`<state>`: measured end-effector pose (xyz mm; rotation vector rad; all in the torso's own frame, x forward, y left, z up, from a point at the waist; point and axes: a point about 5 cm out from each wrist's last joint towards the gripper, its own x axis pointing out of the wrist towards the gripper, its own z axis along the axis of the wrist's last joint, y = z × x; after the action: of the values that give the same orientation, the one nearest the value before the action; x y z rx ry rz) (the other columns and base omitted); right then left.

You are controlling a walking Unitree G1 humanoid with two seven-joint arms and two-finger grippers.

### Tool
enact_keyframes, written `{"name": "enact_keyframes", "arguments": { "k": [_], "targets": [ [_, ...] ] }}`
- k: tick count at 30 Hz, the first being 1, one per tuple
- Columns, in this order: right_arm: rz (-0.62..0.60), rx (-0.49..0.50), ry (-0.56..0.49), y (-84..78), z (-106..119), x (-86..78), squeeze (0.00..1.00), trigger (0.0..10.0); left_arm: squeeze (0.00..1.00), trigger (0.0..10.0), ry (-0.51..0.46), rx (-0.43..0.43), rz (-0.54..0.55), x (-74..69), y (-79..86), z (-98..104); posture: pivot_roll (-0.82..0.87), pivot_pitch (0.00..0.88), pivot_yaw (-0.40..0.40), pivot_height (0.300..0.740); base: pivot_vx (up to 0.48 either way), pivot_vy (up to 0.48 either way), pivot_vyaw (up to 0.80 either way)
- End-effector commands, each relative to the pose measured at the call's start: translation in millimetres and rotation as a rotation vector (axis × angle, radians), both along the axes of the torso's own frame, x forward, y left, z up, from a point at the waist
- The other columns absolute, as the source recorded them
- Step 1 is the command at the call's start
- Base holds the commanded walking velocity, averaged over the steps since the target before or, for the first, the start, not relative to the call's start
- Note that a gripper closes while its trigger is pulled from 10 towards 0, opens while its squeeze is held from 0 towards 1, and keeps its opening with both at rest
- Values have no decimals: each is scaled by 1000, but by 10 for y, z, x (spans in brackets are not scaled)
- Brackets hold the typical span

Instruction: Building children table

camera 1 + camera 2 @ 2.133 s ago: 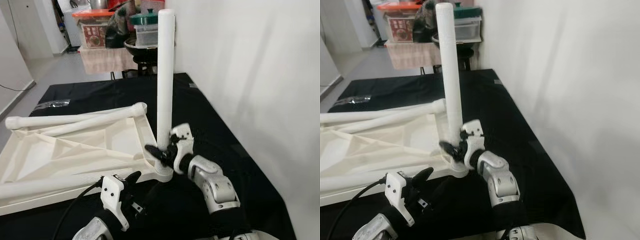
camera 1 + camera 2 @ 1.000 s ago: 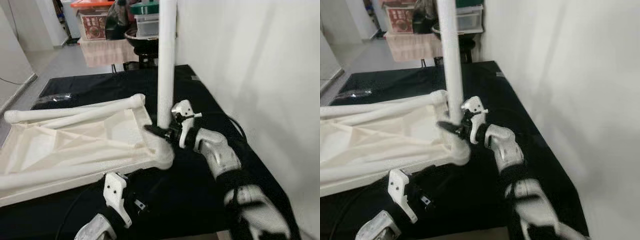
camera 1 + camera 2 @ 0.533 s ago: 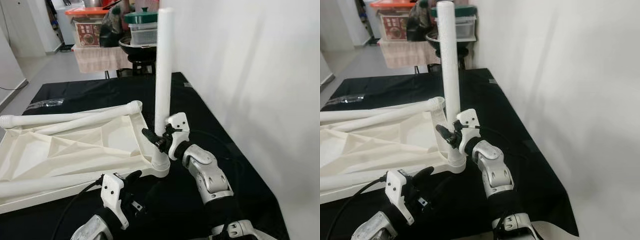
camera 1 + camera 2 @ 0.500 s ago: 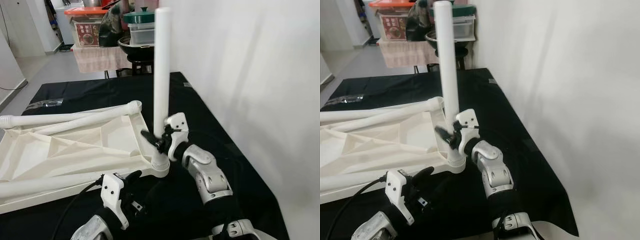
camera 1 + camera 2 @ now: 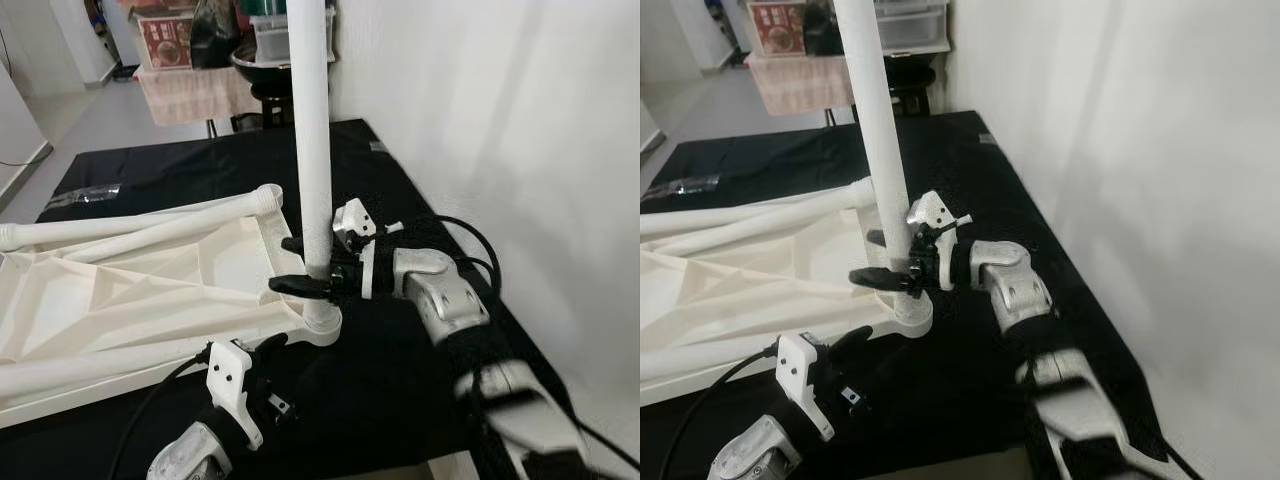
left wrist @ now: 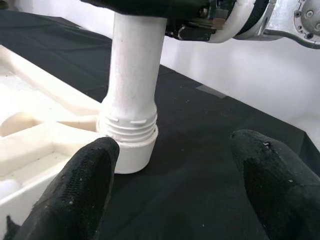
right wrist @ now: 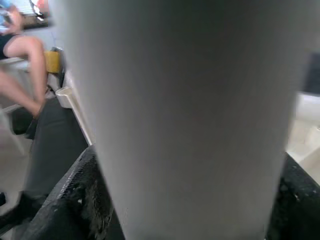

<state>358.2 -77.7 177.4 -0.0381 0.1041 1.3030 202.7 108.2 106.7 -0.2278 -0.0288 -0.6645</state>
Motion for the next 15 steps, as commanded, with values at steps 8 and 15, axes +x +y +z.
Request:
{"name": "enact_keyframes", "arguments": {
  "k": [8, 15],
  "targets": [
    [38, -21, 88, 31, -94, 53, 0, 0, 0, 10000, 12, 8, 5, -18, -11, -46, 57, 0, -8, 740, 0, 0, 0],
    [-123, -55, 124, -188, -347, 71, 0, 0, 0, 10000, 6, 17, 8, -22, -10, -43, 60, 0, -9, 740, 0, 0, 0]
  ]
}}
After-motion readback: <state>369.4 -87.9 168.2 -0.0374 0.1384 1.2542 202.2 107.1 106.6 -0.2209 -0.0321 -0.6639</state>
